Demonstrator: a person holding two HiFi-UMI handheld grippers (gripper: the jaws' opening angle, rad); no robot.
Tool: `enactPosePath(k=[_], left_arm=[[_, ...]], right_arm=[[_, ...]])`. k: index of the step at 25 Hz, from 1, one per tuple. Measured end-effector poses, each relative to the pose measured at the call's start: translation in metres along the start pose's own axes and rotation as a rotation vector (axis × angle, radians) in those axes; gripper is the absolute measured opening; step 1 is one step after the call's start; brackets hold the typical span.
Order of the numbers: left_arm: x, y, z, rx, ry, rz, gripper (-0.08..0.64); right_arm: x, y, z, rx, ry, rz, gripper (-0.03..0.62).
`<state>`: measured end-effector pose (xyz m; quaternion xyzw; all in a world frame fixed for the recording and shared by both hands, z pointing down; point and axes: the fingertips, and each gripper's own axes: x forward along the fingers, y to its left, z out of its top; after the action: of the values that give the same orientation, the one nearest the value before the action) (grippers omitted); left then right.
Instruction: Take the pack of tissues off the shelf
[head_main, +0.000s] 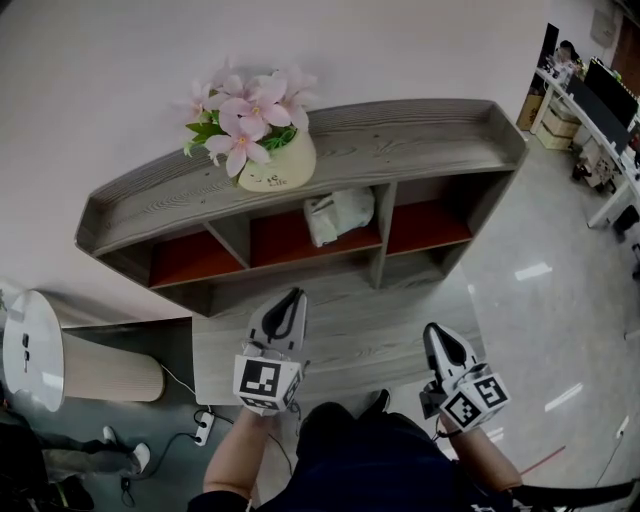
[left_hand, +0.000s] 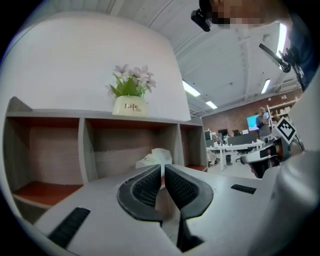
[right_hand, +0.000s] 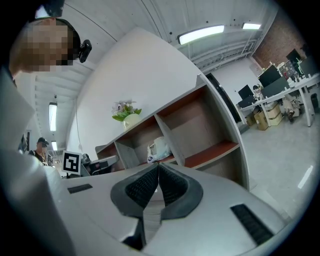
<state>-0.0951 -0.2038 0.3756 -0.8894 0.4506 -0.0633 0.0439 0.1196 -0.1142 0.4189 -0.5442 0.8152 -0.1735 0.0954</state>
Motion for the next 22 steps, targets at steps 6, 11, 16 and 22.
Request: enactPosePath(k=[6,11,16,22], left_arm=[[0.053,0.022,0.014,0.175,0.045,-0.043,0.206],[0.089,0.032,0.019,0.253,0.066,-0.118,0.246],[0.119,0.038,0.024,0.264,0.075,-0.195,0.27],[0.154,0.041,0.027,0.205,0.115,-0.313,0.295]], right_arm=[[0.004,-0.004,0.004,0.008,-0.011,-0.019,0.012],[0.005,0.001,0.005,0.021,-0.031,-0.059,0.012],[0.005,0.005,0.001,0.036,-0.04,-0.104,0.012],[0.008,0.015,-0.007,0.069,-0.038,-0.127,0.012]])
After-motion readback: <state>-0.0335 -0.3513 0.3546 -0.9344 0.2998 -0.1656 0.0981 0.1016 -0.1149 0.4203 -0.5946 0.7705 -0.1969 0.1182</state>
